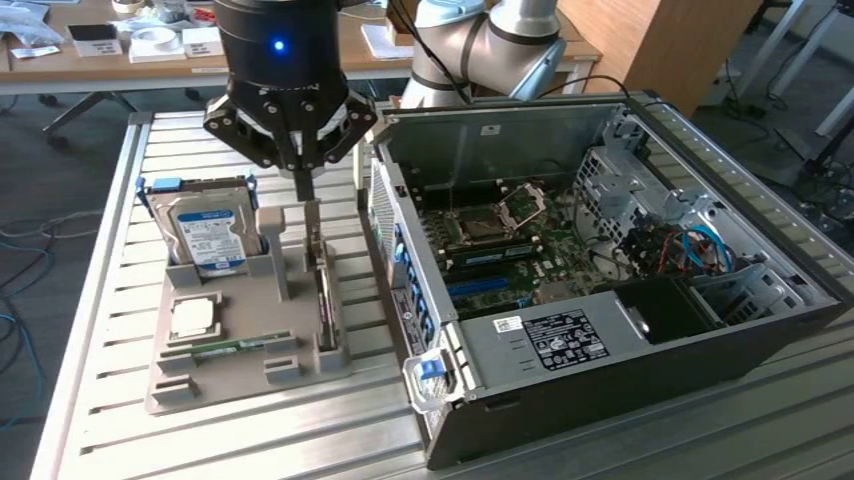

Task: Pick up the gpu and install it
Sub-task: 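Reach for the gpu, then pick up the gpu and move the gpu toward the slot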

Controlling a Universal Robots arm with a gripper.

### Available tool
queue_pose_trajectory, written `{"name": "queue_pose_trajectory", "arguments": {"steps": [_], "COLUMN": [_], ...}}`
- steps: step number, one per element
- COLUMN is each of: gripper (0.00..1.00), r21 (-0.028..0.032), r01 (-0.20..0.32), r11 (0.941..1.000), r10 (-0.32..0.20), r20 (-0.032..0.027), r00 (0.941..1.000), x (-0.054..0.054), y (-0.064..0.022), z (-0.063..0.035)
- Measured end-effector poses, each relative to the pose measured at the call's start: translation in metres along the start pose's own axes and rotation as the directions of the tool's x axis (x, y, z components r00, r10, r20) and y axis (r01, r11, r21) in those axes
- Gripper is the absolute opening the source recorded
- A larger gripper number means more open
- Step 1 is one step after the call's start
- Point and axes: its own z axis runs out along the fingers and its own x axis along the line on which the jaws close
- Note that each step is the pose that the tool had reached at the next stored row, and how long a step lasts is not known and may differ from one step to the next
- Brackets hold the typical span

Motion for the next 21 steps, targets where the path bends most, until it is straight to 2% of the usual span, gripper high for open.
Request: {"name": "queue_pose_trajectory", "arguments": {"steps": [19,21], "gripper": [0.12,0.23], "r21": [0.0001,0.0001], "r01": [0.0,0.0], "r11": [1.0,1.0], "r10": [0.0,0.0], "r20": [-0.0001,-0.0001], "r00": [1.0,1.0], "x": [0.0019,0.0019], "y": [-0.0008,-0.0008], "z": [0.0002,0.0002]}}
